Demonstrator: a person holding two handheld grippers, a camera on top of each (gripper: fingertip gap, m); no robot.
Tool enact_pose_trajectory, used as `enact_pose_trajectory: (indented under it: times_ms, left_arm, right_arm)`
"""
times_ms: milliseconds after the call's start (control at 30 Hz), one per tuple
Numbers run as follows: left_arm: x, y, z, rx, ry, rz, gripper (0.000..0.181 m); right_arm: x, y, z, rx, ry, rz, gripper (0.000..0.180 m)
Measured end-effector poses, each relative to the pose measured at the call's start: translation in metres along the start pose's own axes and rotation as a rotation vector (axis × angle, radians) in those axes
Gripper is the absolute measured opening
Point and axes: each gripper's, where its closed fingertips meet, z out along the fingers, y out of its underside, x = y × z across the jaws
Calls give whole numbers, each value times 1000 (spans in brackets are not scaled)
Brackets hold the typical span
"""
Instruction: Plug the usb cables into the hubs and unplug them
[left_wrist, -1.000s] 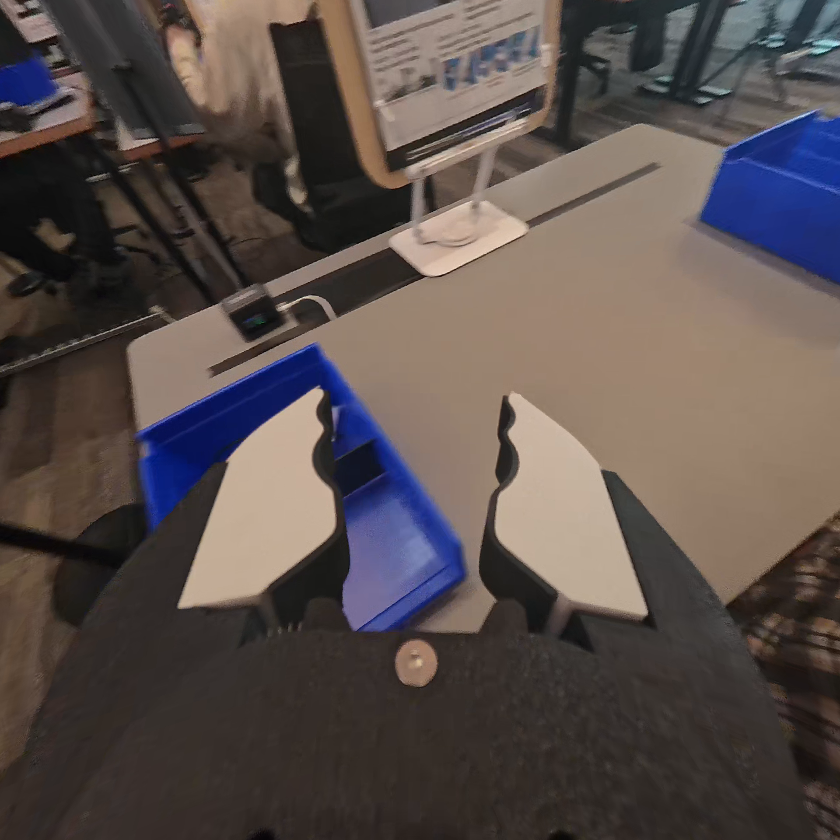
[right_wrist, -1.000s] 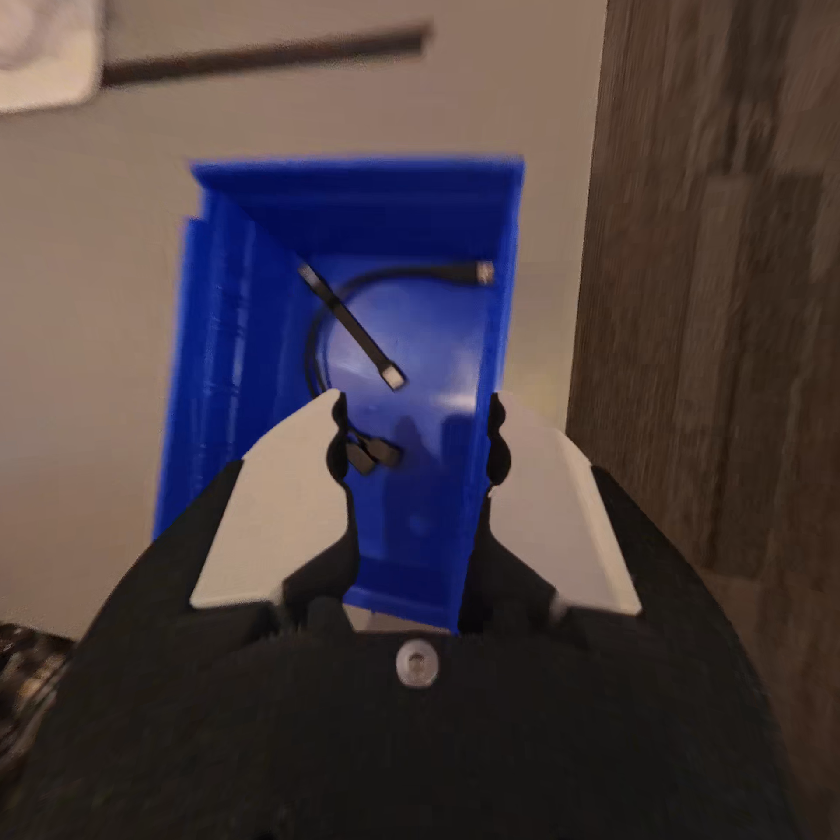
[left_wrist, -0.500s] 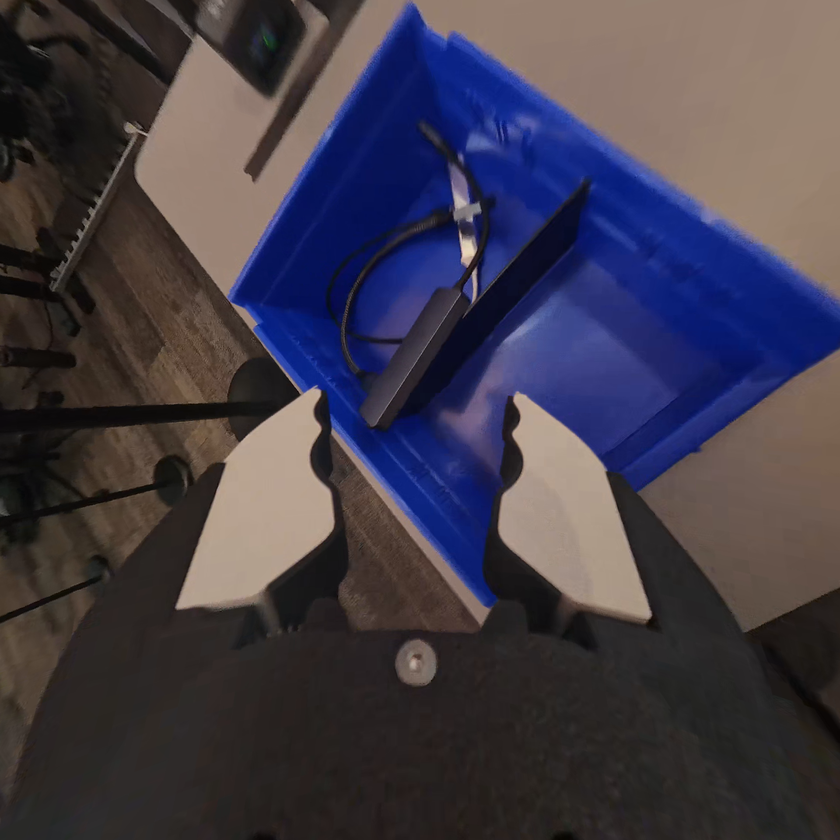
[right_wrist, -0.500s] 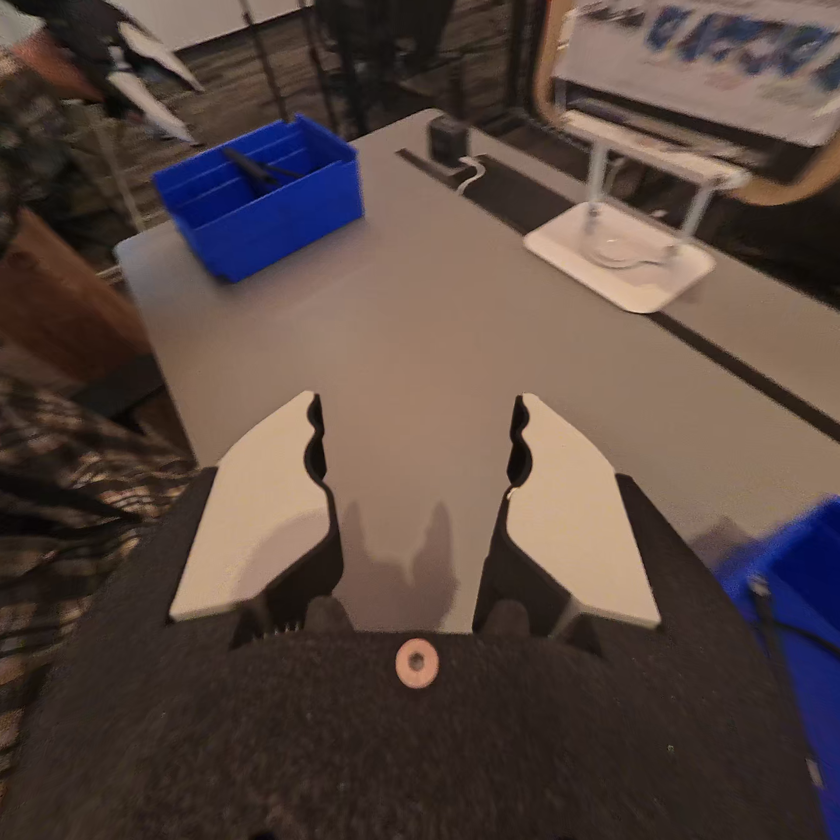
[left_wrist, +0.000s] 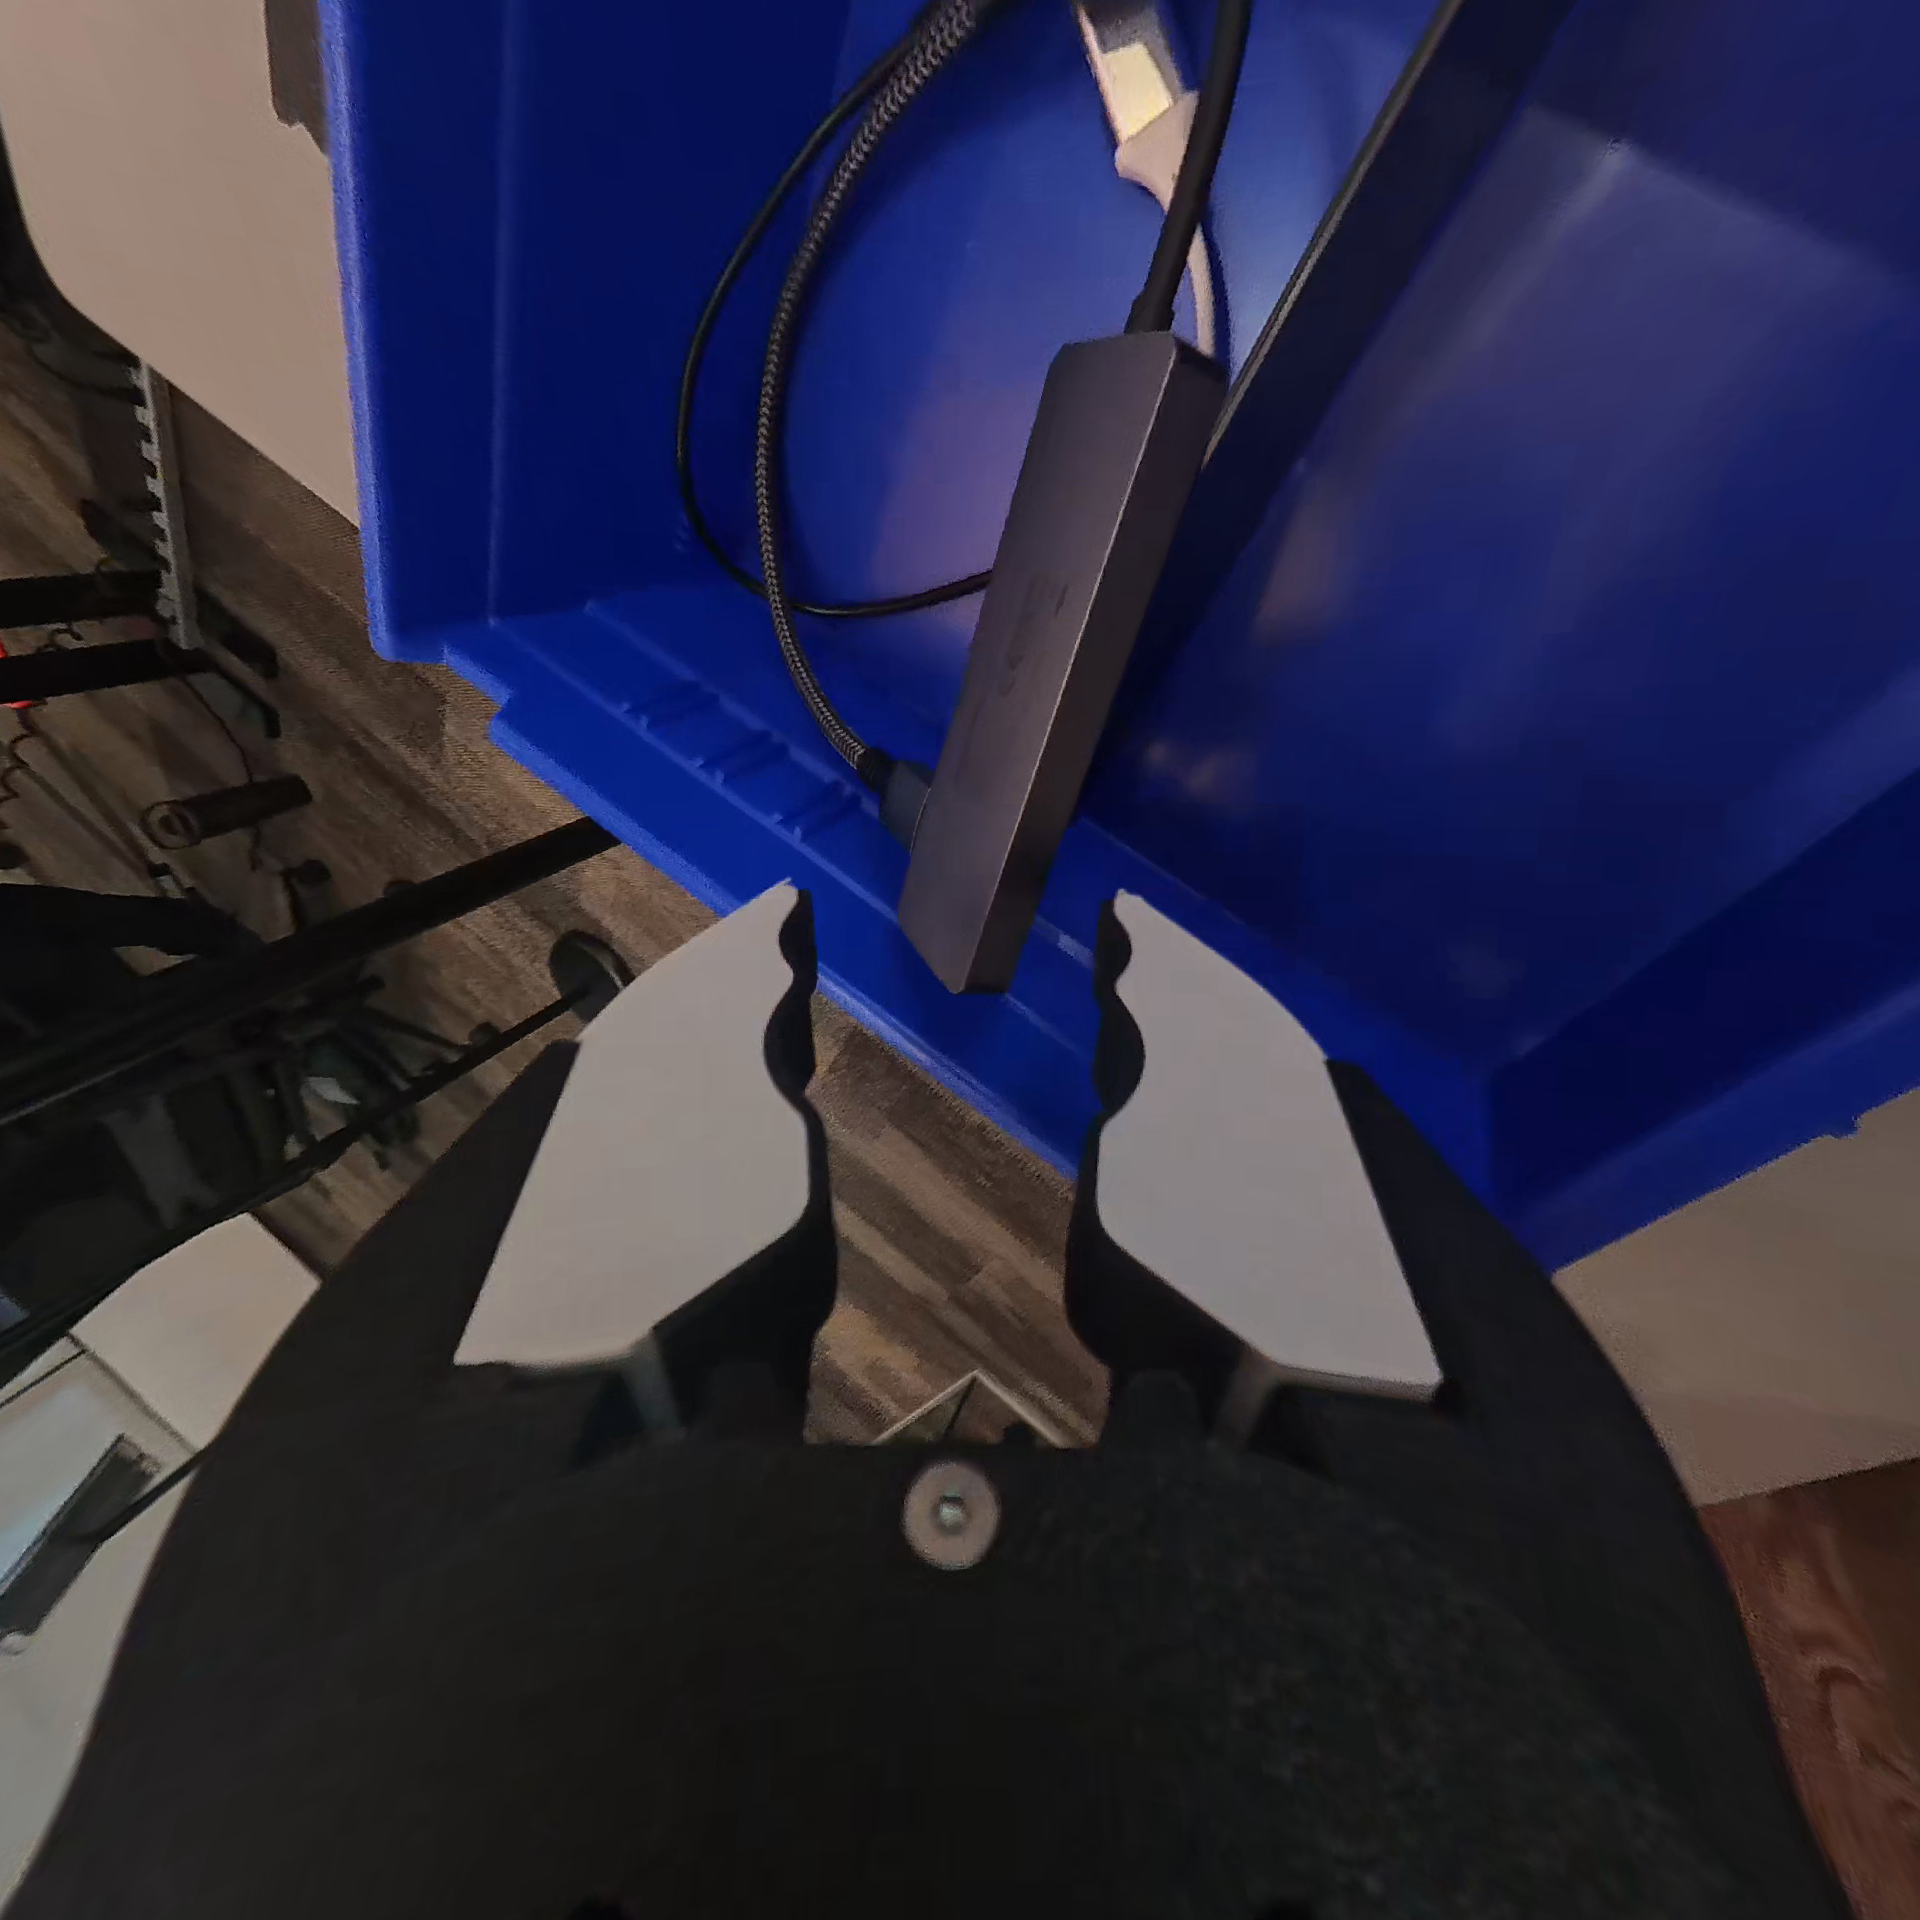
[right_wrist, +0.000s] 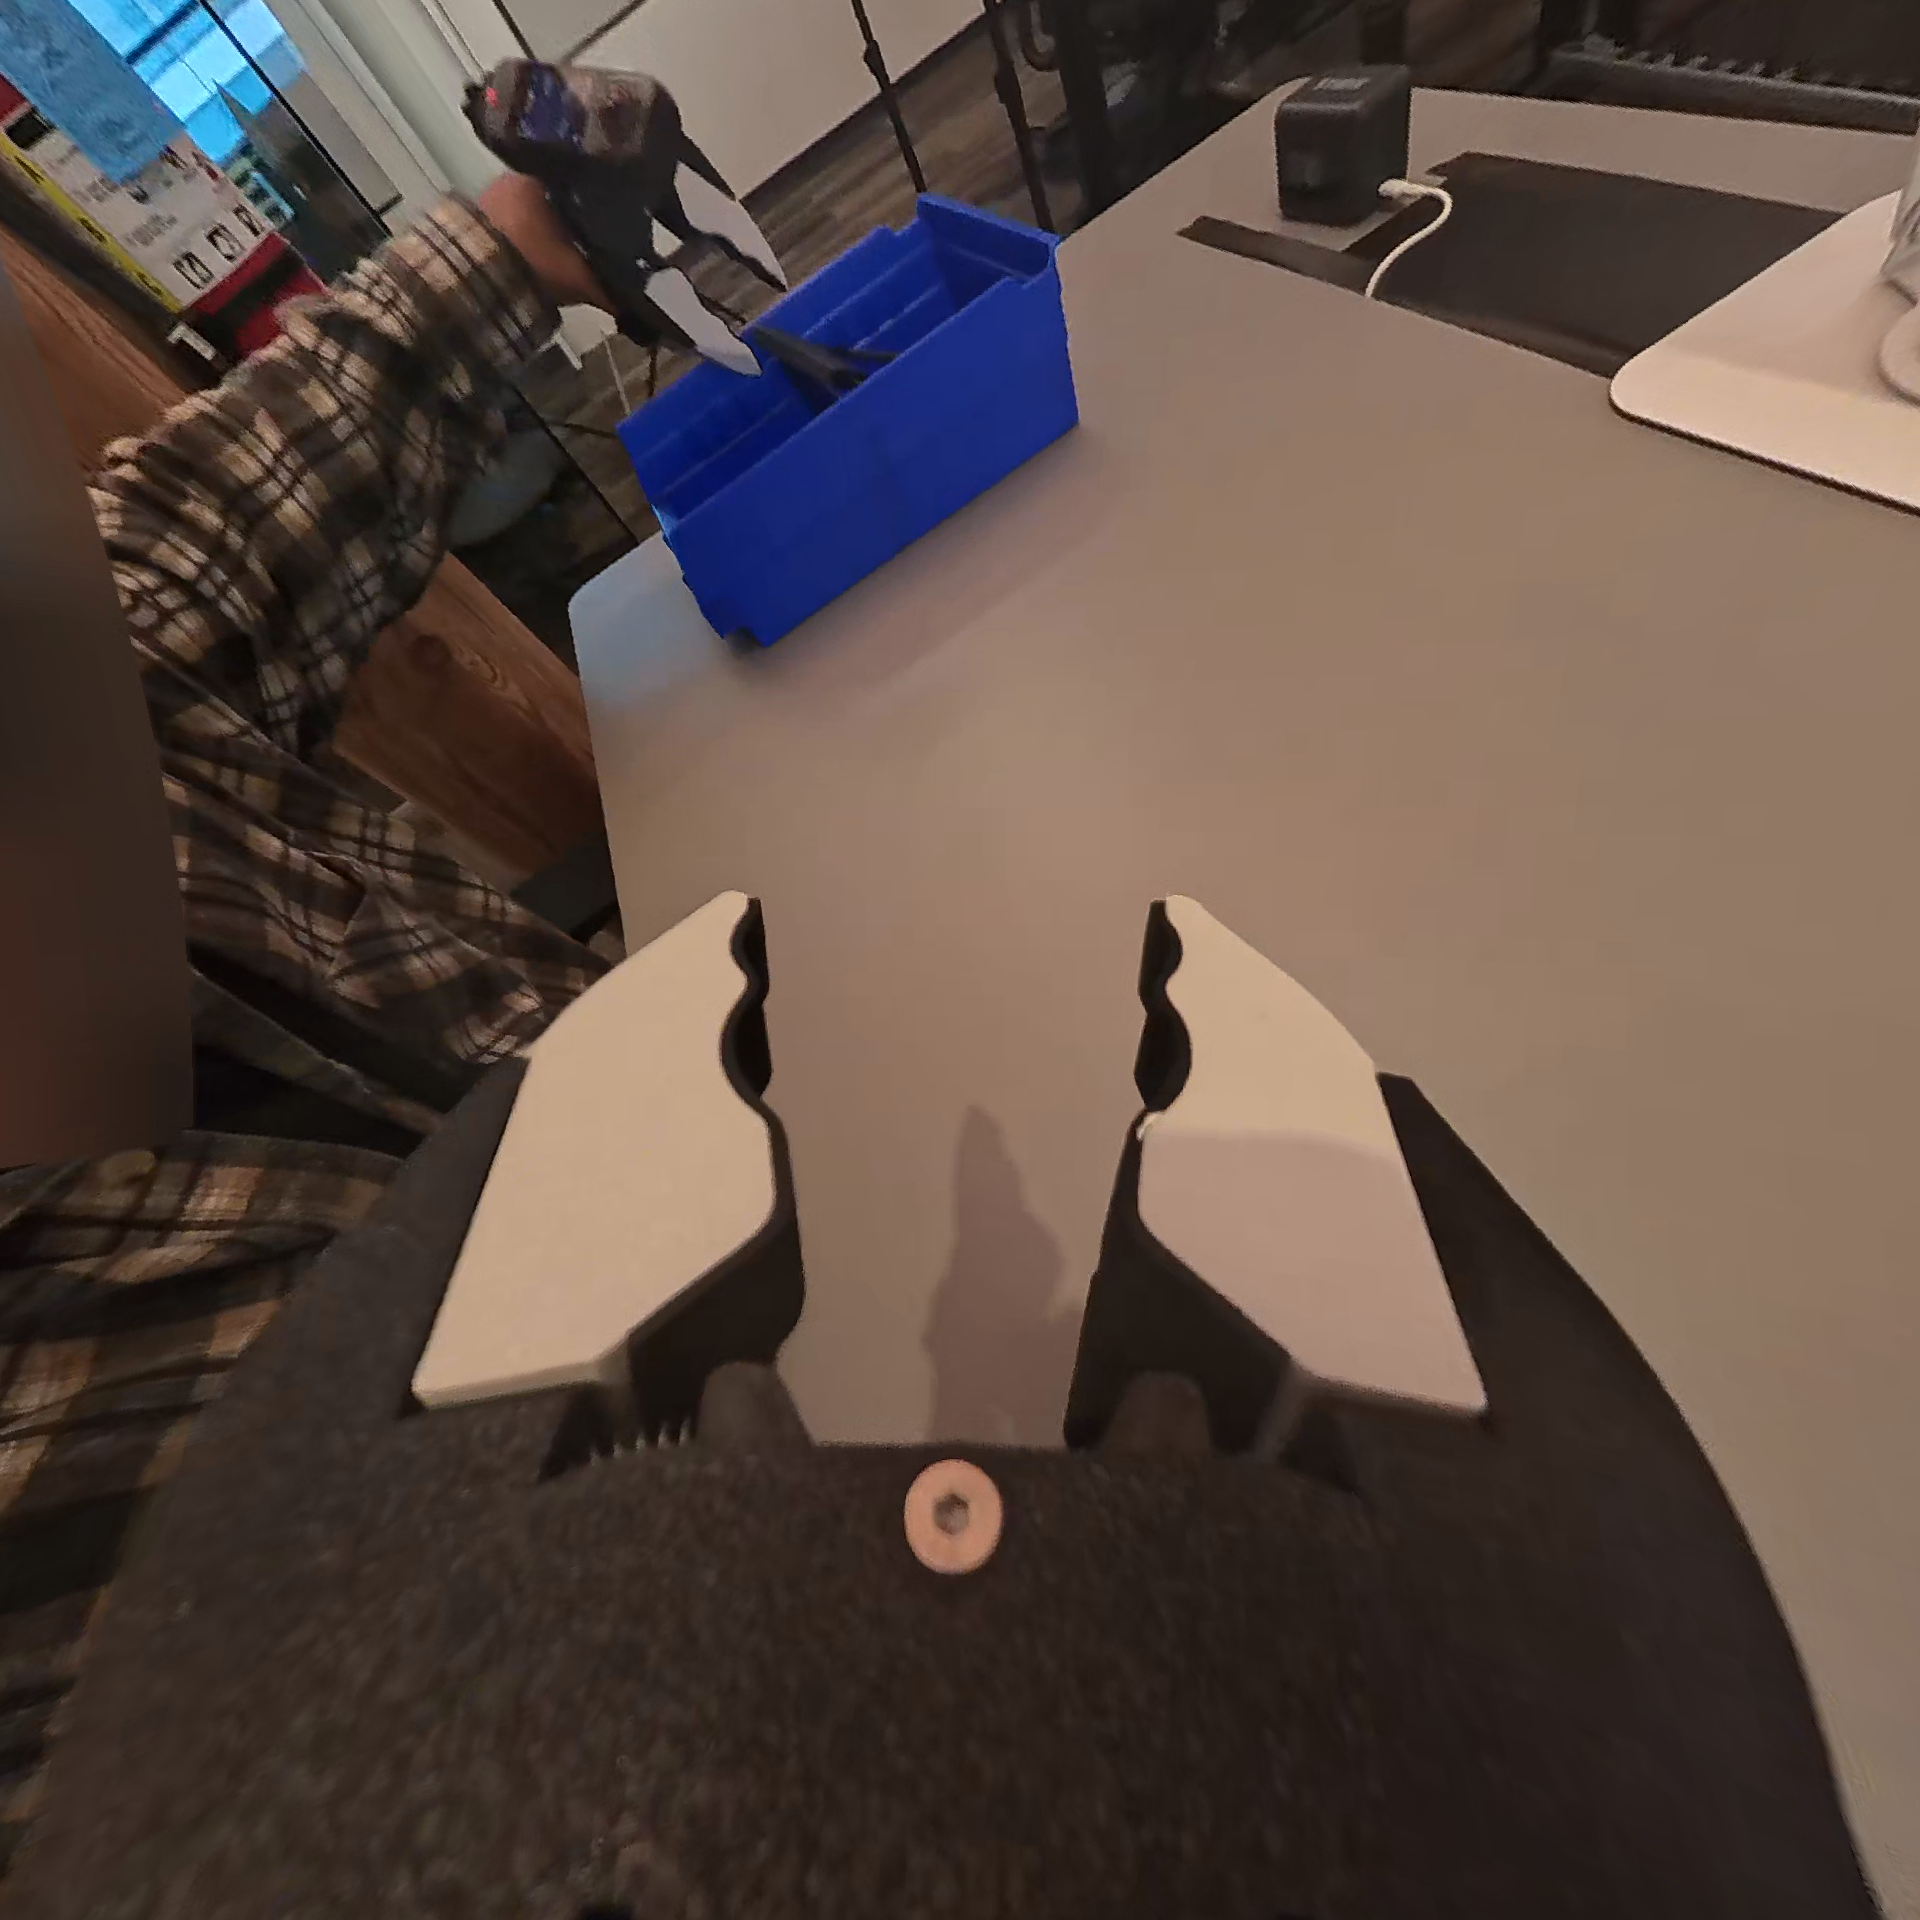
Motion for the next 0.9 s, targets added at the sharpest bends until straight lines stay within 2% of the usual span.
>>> enact_pose_trajectory:
  times_ms: [100,200,367,700,900]
  left_arm:
    - [0,3,7,-46,-21,45,42]
    - [2,5,10,-89,-20,88,23]
    - [3,5,2,-122,-13,108,16]
    - [-22,-10,-62,70,-56,-225,11]
    - [-35,-29,-115,192,-125,-349,10]
  right_arm:
    - [0,1,3,-7,-10,-2,67]
    - [-3,3,3,-12,-10,-14,67]
    - [-6,5,-4,10,-12,-10,67]
    - [-16,11,-18,89,-40,-28,62]
    - [-20,16,-22,150,-67,-54,60]
